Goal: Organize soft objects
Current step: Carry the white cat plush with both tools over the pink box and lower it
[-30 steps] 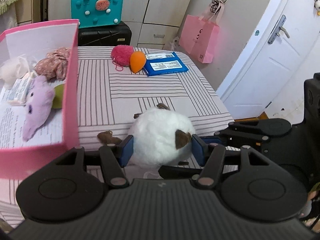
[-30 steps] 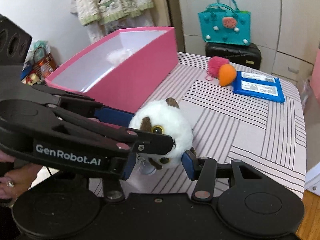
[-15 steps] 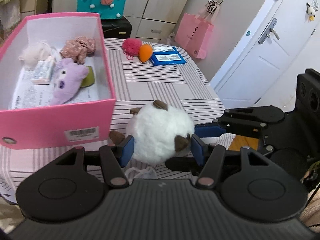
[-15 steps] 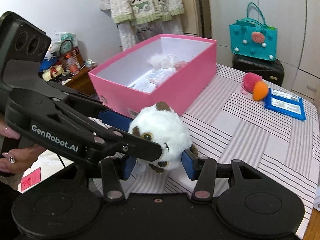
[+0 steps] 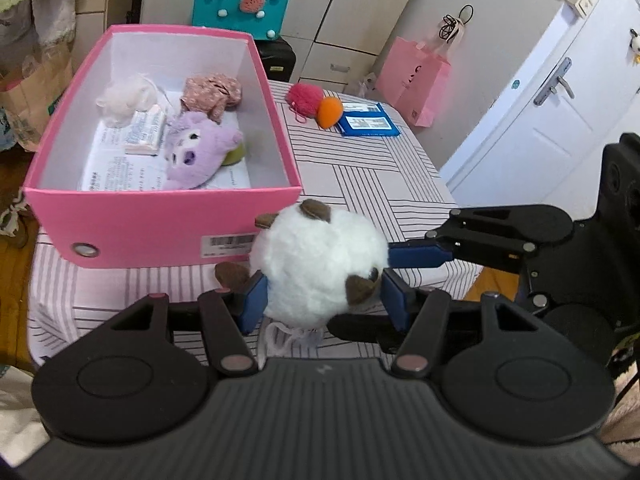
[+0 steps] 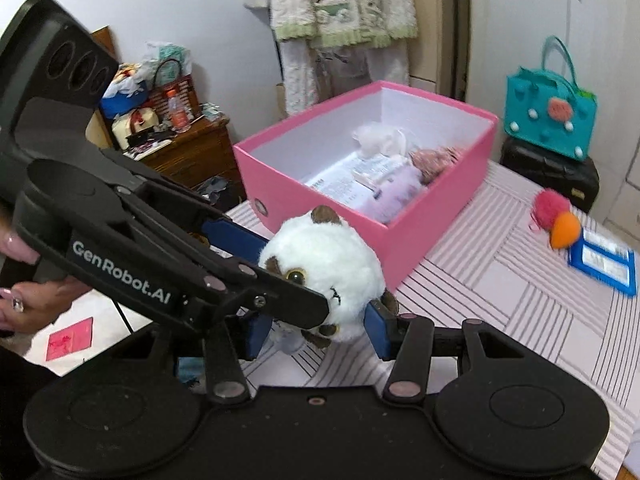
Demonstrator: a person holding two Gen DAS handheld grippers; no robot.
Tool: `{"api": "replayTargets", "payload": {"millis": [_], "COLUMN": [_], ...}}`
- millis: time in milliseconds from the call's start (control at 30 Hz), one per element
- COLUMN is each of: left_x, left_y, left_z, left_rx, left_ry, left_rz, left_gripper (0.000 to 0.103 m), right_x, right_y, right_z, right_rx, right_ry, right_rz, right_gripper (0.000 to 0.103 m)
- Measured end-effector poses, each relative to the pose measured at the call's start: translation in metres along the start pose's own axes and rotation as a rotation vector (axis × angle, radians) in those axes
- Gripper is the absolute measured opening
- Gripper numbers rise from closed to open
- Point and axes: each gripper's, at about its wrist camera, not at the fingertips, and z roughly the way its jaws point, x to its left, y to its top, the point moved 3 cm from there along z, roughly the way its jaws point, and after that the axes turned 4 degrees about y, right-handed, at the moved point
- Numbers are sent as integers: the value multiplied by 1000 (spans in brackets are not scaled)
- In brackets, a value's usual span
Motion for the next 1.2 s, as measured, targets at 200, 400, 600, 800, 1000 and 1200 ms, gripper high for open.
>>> {"api": "replayTargets", "payload": {"millis": [200,400,600,800,1000,1200], "left_x": [6,23,43,69,95,123], "left_y": [4,18,45,72,109,137], "left_z": [-28,-53,-73,-74,-56,-16], "left_rx": [-18,-61,-148,-213,-236,-168], "left_ry": [16,16,48,54,71,87], "left_rz": [22,5,-11,-55,-68,-109], "left_gripper": [59,59,60,60,60,60], "right_x": [23,36,35,25,5,-31], "right_y": [19,47,81,112,141,155], "right_z": [-8,-8,0,17,46,89], "right_rx": [-19,-108,-204,-277,-296,-245], "right_ry": [7,-10,-7,-29,-65,-44], "right_rz": [-67,-134,-169,-186,-212,-157], "right_gripper": [56,56,56,56,56,56]}}
